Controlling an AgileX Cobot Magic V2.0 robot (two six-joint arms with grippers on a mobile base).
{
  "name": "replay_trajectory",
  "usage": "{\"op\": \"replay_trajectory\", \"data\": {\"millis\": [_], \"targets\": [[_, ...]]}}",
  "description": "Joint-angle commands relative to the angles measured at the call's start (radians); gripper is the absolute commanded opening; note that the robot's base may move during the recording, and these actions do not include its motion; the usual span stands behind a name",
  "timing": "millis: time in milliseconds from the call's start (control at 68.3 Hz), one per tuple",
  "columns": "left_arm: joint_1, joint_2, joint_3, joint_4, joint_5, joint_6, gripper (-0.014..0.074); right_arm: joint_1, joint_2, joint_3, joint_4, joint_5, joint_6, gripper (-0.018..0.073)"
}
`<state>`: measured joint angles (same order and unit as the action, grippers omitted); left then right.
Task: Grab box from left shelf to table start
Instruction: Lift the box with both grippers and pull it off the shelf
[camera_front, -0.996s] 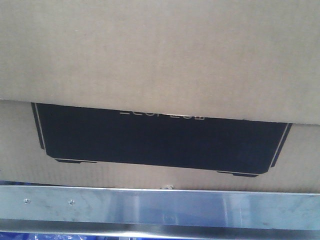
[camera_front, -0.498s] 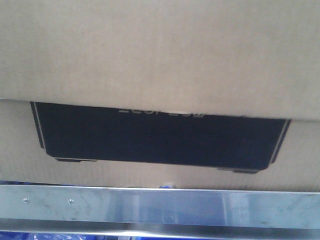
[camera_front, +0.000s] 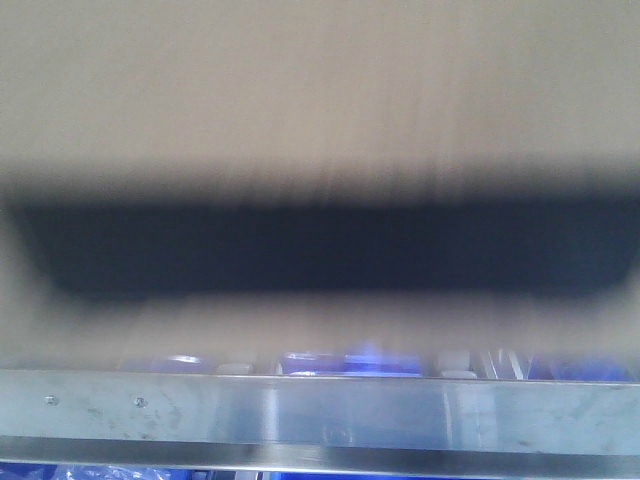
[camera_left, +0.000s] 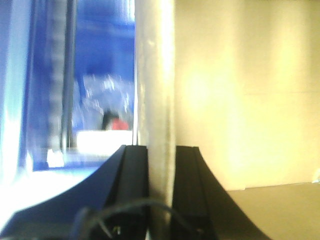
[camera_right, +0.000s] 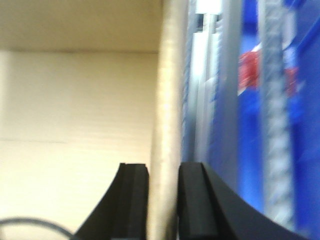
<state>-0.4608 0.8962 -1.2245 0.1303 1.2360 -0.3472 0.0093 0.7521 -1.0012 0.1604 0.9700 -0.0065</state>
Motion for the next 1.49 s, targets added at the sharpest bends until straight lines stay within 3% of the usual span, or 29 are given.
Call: {"op": "replay_trajectory", "data": {"millis": [0, 234, 542, 1480], "targets": [[-0.010, -0.123, 0.050, 0.005, -0.136, -0.011, -0.0092, -0.002, -0.106, 0.025, 0.049, -0.110, -0.011, 0.0058], [-0.010, -0.391, 0.173, -0.001, -0.215, -0.011, -0.0092, -0.002, -0.348, 0.083, 0.074, -0.114, -0.011, 0.0058], [-0.010, -0.608, 0.187, -0.042, -0.230, -0.007, -0.0092, -0.002, -0.578, 0.083, 0.110, -0.121, -0.011, 0.0058], [-0.010, -0.631, 0.187, -0.064, -0.222, -0.007, -0.0093, -0.002, -0.625, 0.083, 0.110, -0.121, -0.011, 0.0058]]}}
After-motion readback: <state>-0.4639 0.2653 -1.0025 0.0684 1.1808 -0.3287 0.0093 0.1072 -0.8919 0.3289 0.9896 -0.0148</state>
